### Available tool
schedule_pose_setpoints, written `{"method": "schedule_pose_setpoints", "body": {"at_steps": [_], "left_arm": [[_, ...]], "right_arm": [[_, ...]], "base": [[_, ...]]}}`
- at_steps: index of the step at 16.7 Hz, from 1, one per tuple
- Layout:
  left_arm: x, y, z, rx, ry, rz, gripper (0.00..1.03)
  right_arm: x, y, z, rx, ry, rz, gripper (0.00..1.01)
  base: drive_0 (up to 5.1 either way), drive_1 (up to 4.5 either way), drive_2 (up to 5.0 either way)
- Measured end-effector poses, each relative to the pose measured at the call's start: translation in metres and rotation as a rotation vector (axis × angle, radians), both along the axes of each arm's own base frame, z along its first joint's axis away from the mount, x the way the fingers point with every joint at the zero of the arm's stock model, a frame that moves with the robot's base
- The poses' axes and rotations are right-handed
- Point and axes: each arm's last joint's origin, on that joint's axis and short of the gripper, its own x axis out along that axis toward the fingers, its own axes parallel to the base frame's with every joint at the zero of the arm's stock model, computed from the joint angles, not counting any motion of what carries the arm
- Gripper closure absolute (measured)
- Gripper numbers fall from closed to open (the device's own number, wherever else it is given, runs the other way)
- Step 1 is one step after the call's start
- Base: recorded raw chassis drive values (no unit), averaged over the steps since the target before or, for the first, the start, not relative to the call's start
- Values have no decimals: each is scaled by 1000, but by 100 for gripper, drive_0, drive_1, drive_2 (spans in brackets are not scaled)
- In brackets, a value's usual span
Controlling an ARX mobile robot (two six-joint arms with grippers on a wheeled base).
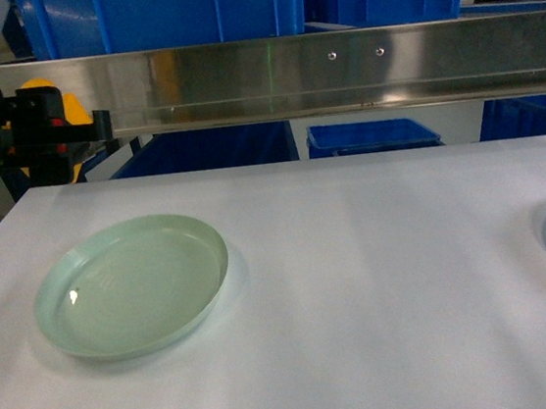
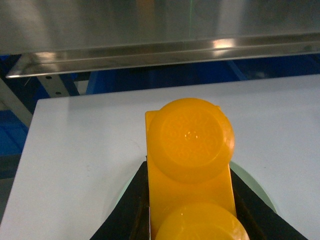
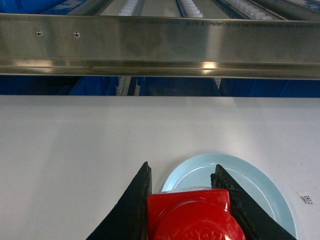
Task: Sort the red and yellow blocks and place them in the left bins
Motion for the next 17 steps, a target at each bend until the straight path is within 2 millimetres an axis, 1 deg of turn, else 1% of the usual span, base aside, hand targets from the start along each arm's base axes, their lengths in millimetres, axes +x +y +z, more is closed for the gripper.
{"method": "schedule_pose_setpoints", "body": {"at_steps": [4,5,6,9,10,11,12,14,15,17], "left_arm": [[-31,36,27,-22,-95,81,74],[-41,45,30,-22,-100,108,74],[-47,49,31,-23,-98,116,74],[-70,51,41,-31,-121,123,74],[-82,52,41,-31,-118,130,74],[-89,52,39,-27,-120,140,74],[-91,51,37,-16,-131,152,74],[-91,49,25,0,-99,137,74],[-91,49,22,8,-86,132,74],[-91,50,23,12,-95,131,74]], "right_arm": [[0,0,0,0,0,0,73],[0,0,0,0,0,0,73],[0,0,0,0,0,0,73],[0,0,0,0,0,0,73],[0,0,0,0,0,0,73],[0,0,0,0,0,0,73],[0,0,0,0,0,0,73],[0,0,0,0,1,1,73],[0,0,0,0,0,1,73],[0,0,0,0,1,1,73]], "base": [[0,0,0],[0,0,0],[0,0,0],[0,0,0],[0,0,0],[0,0,0],[0,0,0],[0,0,0],[0,0,0],[0,0,0]]}}
